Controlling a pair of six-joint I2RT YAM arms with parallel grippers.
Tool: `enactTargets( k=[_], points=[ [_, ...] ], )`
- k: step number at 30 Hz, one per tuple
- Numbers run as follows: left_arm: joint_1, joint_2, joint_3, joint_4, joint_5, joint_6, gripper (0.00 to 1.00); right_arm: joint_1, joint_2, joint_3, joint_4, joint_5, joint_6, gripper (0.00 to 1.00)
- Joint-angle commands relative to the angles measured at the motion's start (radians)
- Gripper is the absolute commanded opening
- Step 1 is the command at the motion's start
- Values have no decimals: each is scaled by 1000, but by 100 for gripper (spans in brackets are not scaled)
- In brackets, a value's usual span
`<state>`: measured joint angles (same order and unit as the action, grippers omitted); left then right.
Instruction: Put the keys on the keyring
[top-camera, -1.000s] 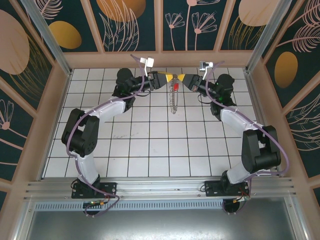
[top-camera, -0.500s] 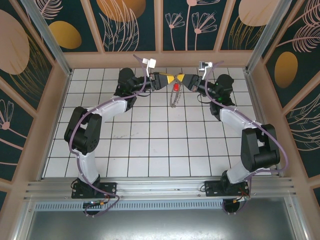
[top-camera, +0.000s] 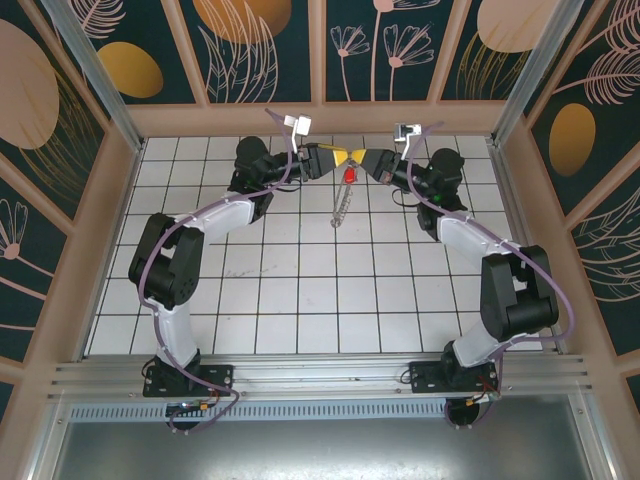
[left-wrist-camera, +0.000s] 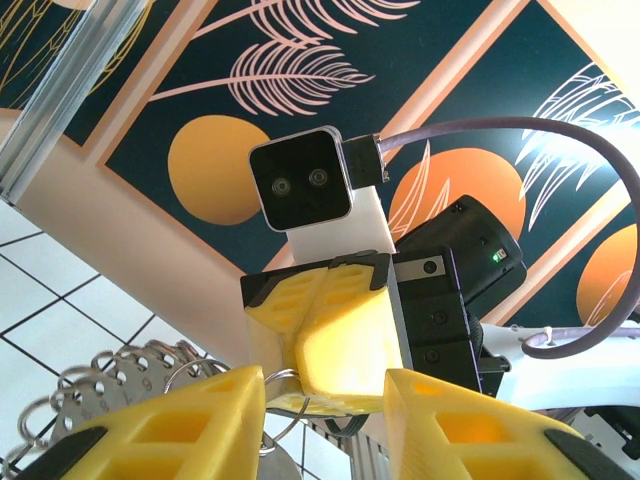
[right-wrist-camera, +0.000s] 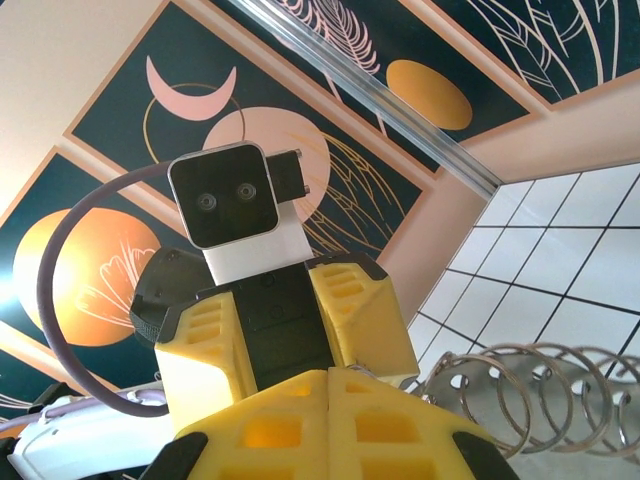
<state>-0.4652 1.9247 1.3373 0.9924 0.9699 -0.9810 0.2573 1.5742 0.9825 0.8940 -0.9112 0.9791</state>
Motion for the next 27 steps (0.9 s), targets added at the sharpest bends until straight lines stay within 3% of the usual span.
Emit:
enactTargets(
  k=[1,27],
  points=[
    [4,15,9,49,24,-8,36,11,3,49,81,-12,9,0],
    [3,27,17,24,-1,21,38,16,1,44,80,-9,12,0]
  ],
)
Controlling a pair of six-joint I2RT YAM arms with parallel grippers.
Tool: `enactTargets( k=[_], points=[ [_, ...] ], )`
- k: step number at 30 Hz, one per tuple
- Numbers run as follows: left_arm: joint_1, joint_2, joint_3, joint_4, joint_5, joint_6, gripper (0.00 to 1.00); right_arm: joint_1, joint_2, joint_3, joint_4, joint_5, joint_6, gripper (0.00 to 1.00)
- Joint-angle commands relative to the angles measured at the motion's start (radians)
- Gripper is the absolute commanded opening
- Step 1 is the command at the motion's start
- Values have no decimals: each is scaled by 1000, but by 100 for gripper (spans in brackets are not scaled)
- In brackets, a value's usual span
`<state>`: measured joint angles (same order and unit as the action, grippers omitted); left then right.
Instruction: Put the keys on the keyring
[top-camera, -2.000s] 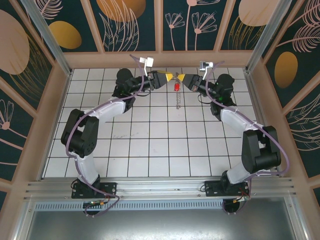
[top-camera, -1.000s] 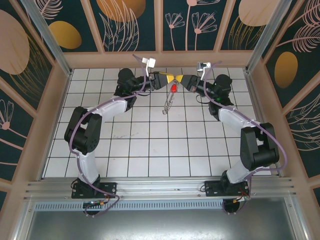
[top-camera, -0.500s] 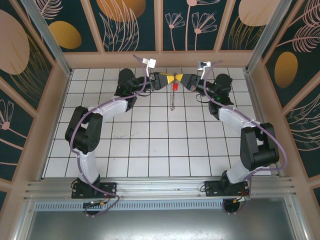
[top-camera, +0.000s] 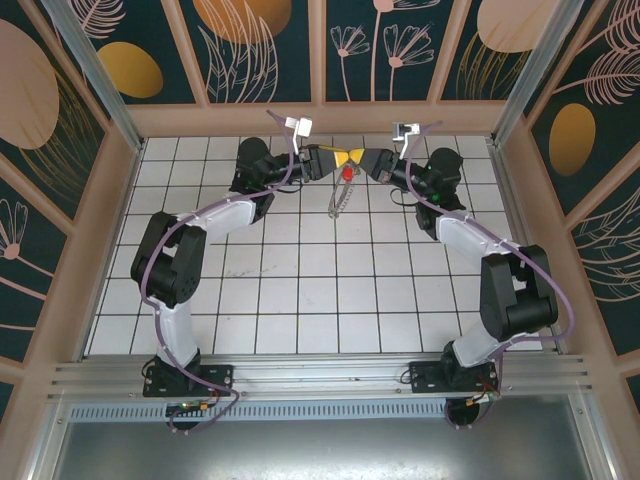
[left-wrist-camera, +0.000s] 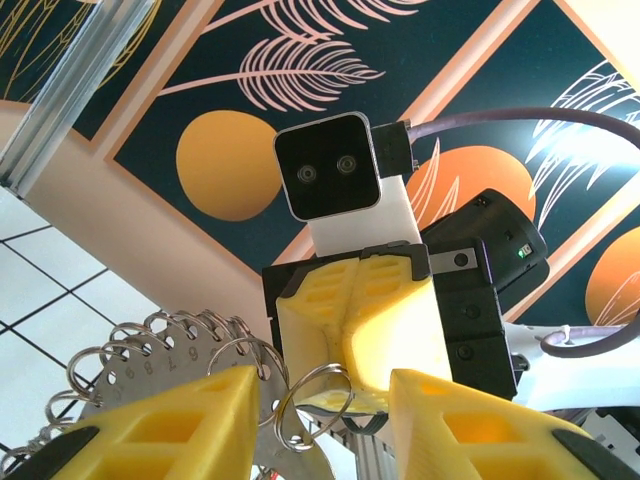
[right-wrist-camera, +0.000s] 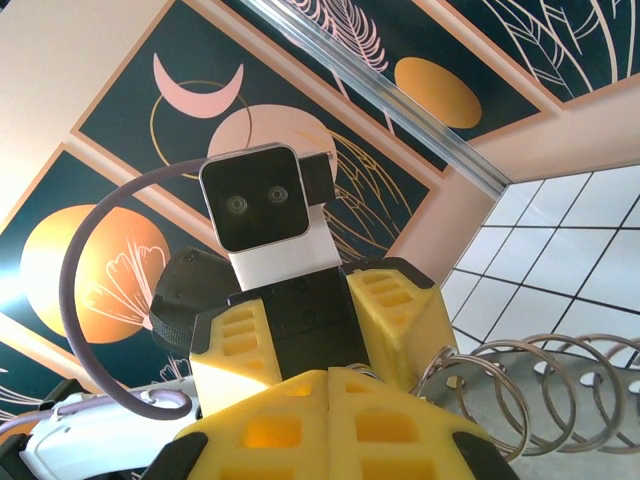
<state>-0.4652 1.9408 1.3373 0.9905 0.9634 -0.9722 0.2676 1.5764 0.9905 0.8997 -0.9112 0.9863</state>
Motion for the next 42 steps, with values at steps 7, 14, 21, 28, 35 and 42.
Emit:
enactTargets(
  k=[7,14,21,28,35,42],
  points=[
    [-5,12,16,92,55,-25,27,4,6,45,76,-4,5,0],
    [-13,4,3,123,59,-34,17,3,5,36,73,5,4,0],
    [-13,0,-1,133,46,-39,15,4,2,36,68,3,1,0],
    [-13,3,-1,141,28,-47,0,3,1,42,62,-3,0,0],
    [-13,-2,-4,152,-21,-80,0,-36,-90,-7,5,26,-58,41],
    [-13,-6,-7,237,-40,-184,0,-66,-206,-137,-25,58,-181,46]
  ],
)
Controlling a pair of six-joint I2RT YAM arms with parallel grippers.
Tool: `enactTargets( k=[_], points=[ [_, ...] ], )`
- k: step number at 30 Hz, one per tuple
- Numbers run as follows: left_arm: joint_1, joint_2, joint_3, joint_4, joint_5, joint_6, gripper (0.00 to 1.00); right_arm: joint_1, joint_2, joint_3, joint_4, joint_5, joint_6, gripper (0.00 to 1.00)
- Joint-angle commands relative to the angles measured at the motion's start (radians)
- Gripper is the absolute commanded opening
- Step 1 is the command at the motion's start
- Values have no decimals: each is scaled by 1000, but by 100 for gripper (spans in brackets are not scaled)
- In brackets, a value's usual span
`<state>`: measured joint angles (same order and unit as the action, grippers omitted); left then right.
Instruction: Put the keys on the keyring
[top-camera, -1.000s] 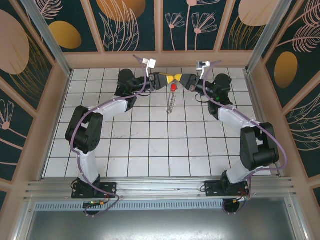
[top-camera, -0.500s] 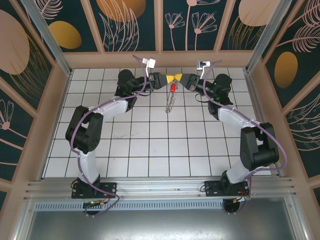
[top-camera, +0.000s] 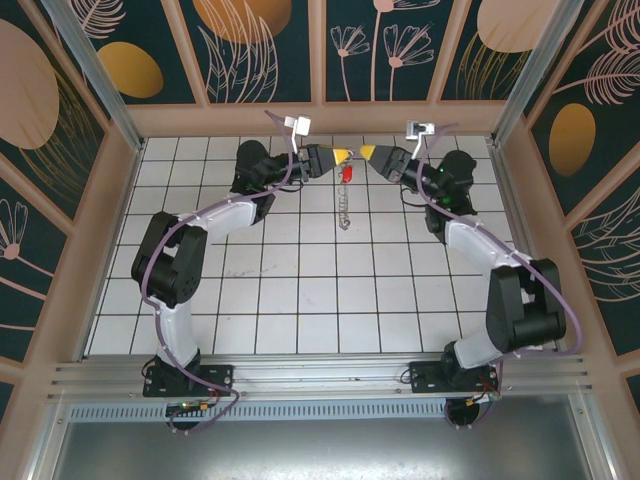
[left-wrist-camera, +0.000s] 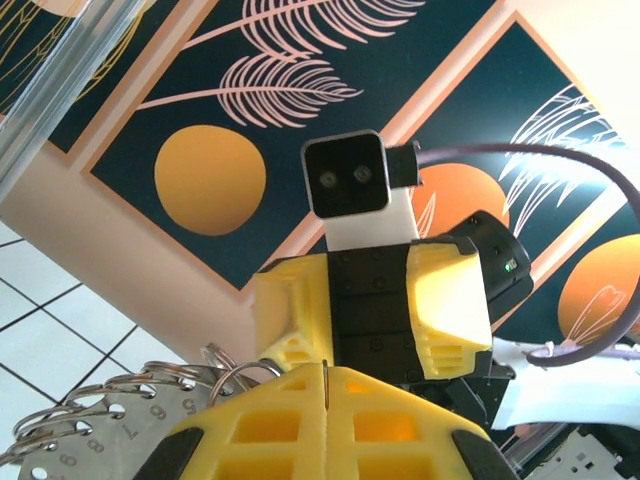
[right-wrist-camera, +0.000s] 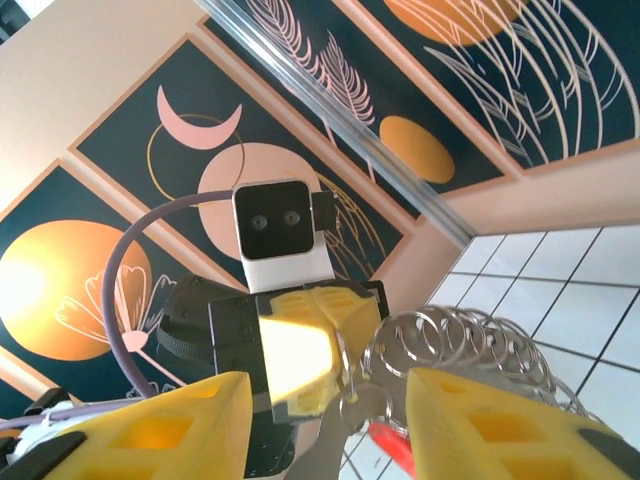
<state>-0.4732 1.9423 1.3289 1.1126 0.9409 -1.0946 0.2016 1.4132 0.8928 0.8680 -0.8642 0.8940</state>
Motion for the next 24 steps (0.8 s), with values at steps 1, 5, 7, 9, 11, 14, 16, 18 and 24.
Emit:
enactTargets(
  k=[1,5,7,9,11,14,16,18,24],
  points=[
    [-5,-11,0,124,-19,-75,0,1,-50,-56,14,11,-107,47],
    [-7,-23,0,148,-21,-114,0,5,-63,-102,63,-11,-169,49],
    [-8,-30,1,150,-20,-125,0,12,-65,-111,80,-23,-191,49],
    [-11,-33,4,150,-20,-135,0,25,-67,-113,85,-30,-218,51],
    [-14,-33,10,155,-19,-148,0,40,-70,-108,80,-36,-252,52],
    [-21,-31,20,167,-17,-169,0,67,-76,-88,30,-33,-327,54],
    [-24,-29,27,168,-16,-175,0,86,-79,-70,-23,-23,-384,54],
    [-27,-29,33,168,-16,-180,0,100,-79,-56,-57,-14,-424,54],
    [-34,-29,43,167,-17,-186,0,113,-64,-39,-73,17,-450,54]
  ],
)
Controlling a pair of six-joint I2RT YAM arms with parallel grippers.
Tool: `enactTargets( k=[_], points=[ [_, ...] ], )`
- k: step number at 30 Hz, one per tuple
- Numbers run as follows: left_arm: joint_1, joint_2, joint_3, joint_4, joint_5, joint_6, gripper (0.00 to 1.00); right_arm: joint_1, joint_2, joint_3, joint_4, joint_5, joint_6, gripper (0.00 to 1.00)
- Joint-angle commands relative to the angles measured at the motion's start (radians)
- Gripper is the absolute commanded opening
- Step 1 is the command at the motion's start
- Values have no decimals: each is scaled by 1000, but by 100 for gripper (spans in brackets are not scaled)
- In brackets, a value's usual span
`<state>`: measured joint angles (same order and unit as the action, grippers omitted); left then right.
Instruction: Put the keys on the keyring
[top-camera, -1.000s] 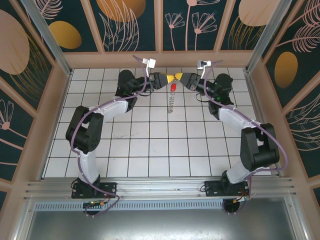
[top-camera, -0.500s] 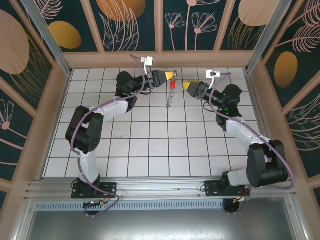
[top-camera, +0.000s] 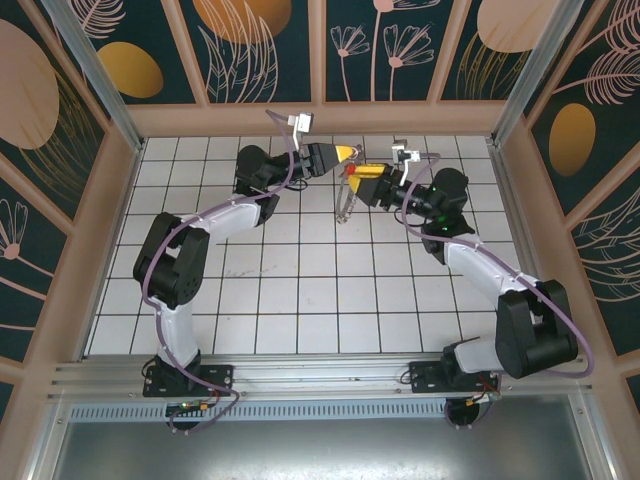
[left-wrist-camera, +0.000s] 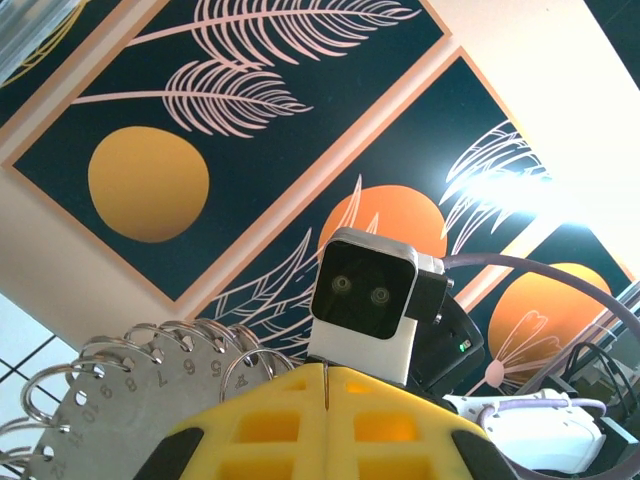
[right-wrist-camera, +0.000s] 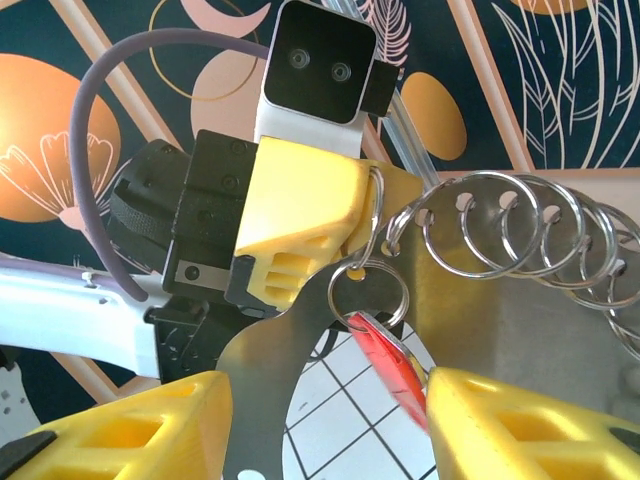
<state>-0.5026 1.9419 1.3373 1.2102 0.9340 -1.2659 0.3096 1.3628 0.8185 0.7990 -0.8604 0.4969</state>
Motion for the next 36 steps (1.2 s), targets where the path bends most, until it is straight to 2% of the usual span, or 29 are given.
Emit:
enactTargets(
  k=[1,14,30,33,36],
  points=[
    [-5,-29,34,69,-10,-15,0,3,-10,37,-4,15,-52,54],
    [-8,-37,33,63,-12,-11,0,-26,-14,19,9,58,-60,53],
    [-12,-31,37,62,-12,-6,0,19,36,70,34,17,-58,52],
    [-14,-29,39,61,-13,-6,0,26,44,74,34,13,-59,49],
    [-14,-28,40,63,-17,-7,0,32,49,75,31,4,-61,38]
  ],
)
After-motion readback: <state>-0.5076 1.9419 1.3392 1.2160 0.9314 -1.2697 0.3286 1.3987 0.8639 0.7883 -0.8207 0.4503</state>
